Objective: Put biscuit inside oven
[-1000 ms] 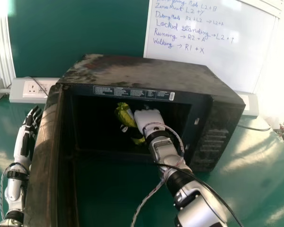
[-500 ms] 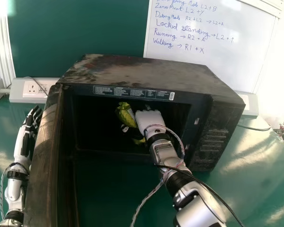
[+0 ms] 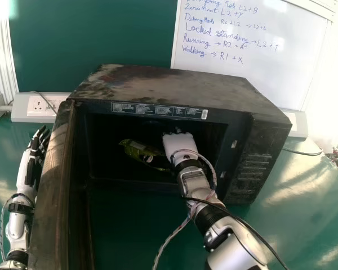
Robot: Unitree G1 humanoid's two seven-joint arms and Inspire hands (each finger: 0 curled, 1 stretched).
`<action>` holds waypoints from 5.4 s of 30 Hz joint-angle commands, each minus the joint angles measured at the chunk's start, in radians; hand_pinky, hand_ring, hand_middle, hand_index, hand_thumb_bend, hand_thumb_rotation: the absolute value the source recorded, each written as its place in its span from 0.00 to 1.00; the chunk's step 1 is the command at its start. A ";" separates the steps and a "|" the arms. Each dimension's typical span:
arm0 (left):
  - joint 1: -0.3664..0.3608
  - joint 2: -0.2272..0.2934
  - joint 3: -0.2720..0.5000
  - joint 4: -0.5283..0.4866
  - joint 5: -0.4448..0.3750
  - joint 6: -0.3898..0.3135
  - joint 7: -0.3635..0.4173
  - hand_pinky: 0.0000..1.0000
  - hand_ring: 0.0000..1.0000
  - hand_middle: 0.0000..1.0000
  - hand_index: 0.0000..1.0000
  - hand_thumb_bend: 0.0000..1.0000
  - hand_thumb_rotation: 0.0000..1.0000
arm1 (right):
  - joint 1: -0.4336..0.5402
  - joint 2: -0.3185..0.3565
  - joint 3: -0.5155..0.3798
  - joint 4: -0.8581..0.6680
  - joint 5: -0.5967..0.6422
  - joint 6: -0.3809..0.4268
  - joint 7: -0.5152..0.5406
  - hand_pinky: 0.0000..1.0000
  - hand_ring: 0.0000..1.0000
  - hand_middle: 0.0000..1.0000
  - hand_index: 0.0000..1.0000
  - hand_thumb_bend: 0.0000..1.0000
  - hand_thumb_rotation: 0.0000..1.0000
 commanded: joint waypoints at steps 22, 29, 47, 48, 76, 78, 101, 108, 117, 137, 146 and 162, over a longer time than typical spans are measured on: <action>0.082 -0.062 0.006 0.047 -0.023 0.004 -0.011 1.00 1.00 1.00 1.00 1.00 1.00 | 0.195 -0.131 -0.059 -0.447 0.060 0.072 0.220 0.89 0.94 0.98 0.99 1.00 0.96; 0.081 -0.058 0.003 0.048 -0.016 -0.002 -0.011 1.00 1.00 1.00 1.00 1.00 1.00 | 0.304 -0.197 -0.067 -0.678 0.032 0.102 0.308 0.93 0.96 1.00 1.00 1.00 1.00; 0.094 -0.054 -0.030 0.049 0.049 -0.054 0.044 1.00 1.00 1.00 1.00 1.00 1.00 | 0.615 -0.321 -0.163 -1.221 -0.056 0.116 0.410 0.93 0.98 0.99 0.97 1.00 1.00; 0.095 -0.055 -0.032 0.049 0.053 -0.058 0.049 1.00 1.00 1.00 1.00 1.00 1.00 | 0.630 -0.328 -0.169 -1.241 -0.060 0.109 0.412 0.93 0.98 0.99 0.98 1.00 1.00; 0.122 -0.009 -0.204 0.065 0.363 -0.254 0.453 1.00 1.00 1.00 1.00 1.00 1.00 | 0.997 -0.332 -0.472 -1.459 0.105 -0.221 0.095 0.94 0.96 0.97 0.97 1.00 0.98; 0.122 -0.009 -0.211 0.064 0.358 -0.261 0.454 1.00 1.00 1.00 1.00 1.00 1.00 | 1.012 -0.332 -0.486 -1.470 0.107 -0.229 0.089 0.94 0.96 0.96 0.96 1.00 0.97; 0.112 0.003 -0.266 0.065 0.421 -0.344 0.537 1.00 1.00 1.00 1.00 1.00 1.00 | 1.125 -0.319 -0.602 -1.564 0.120 -0.239 0.083 0.90 0.94 0.95 0.95 0.98 0.98; 0.109 0.002 -0.269 0.066 0.435 -0.351 0.568 1.00 1.00 1.00 1.00 1.00 1.00 | 1.168 -0.267 -0.635 -1.607 0.101 -0.179 0.053 0.91 0.94 0.96 0.97 0.95 1.00; 0.109 0.006 -0.273 0.066 0.439 -0.358 0.575 1.00 1.00 1.00 1.00 1.00 1.00 | 1.167 -0.172 -0.794 -1.431 0.329 -0.422 -0.267 0.76 0.84 0.86 0.86 0.78 0.96; 0.111 0.008 -0.273 0.074 0.372 -0.360 0.491 1.00 1.00 1.00 1.00 1.00 1.00 | 1.124 -0.166 -1.021 -1.272 0.712 -0.485 -0.151 0.67 0.77 0.81 0.83 0.79 1.00; 0.122 0.051 -0.330 0.067 0.507 -0.321 0.610 1.00 1.00 1.00 1.00 1.00 1.00 | 1.107 -0.200 -1.048 -1.215 0.894 -0.394 0.061 0.68 0.78 0.82 0.85 0.77 1.00; 0.102 0.127 -0.532 0.036 0.774 -0.146 0.993 0.99 1.00 1.00 1.00 0.98 1.00 | 1.078 -0.207 -1.089 -1.124 1.031 -0.344 0.200 0.71 0.81 0.85 0.89 0.80 1.00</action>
